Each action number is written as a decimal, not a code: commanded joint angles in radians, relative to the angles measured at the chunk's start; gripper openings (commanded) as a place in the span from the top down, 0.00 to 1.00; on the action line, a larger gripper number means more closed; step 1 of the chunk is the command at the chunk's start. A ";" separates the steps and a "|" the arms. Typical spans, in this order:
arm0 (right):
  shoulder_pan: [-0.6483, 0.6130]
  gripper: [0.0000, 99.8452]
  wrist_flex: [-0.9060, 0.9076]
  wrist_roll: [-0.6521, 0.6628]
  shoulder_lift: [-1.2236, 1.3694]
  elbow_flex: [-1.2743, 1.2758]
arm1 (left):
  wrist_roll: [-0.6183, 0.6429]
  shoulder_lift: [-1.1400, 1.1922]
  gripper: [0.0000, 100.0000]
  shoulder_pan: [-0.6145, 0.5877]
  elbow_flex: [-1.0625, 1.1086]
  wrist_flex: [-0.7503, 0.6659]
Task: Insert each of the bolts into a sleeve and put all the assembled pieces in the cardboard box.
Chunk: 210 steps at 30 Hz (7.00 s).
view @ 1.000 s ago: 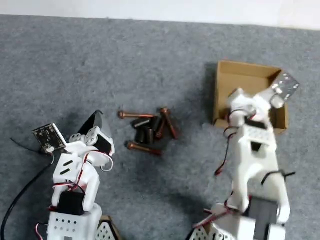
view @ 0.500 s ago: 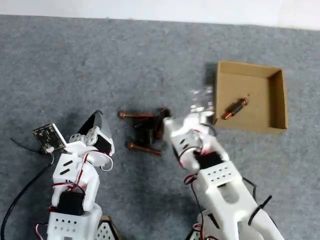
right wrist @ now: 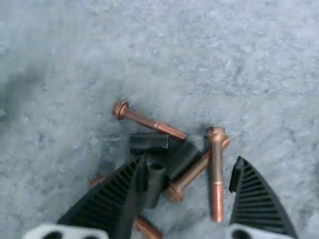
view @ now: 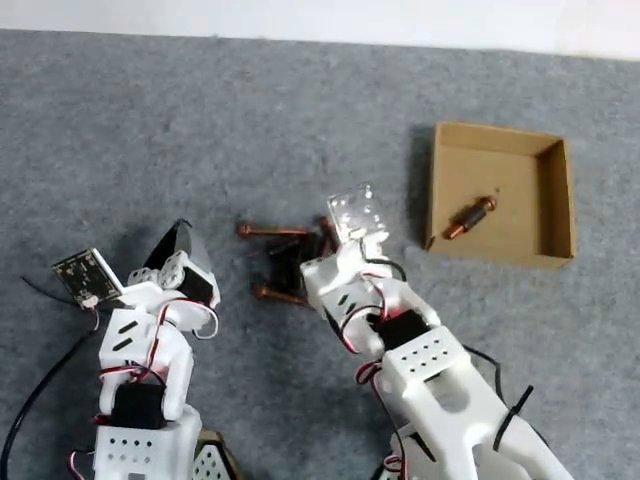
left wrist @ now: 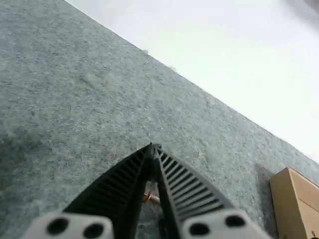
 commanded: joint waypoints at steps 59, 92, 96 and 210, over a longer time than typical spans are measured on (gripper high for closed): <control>-0.122 0.76 -0.094 -0.215 0.337 -0.136 | 0.161 -0.013 0.99 -0.171 -0.012 -0.023; -0.058 0.93 -0.090 -0.210 0.516 -0.252 | 0.161 -0.013 0.99 -0.171 -0.010 -0.023; -0.058 0.94 -0.090 -0.210 0.516 -0.252 | 0.161 -0.013 0.99 -0.171 -0.010 -0.023; 0.326 0.92 0.493 0.219 0.363 -0.228 | 0.160 -0.013 0.99 -0.171 -0.010 -0.023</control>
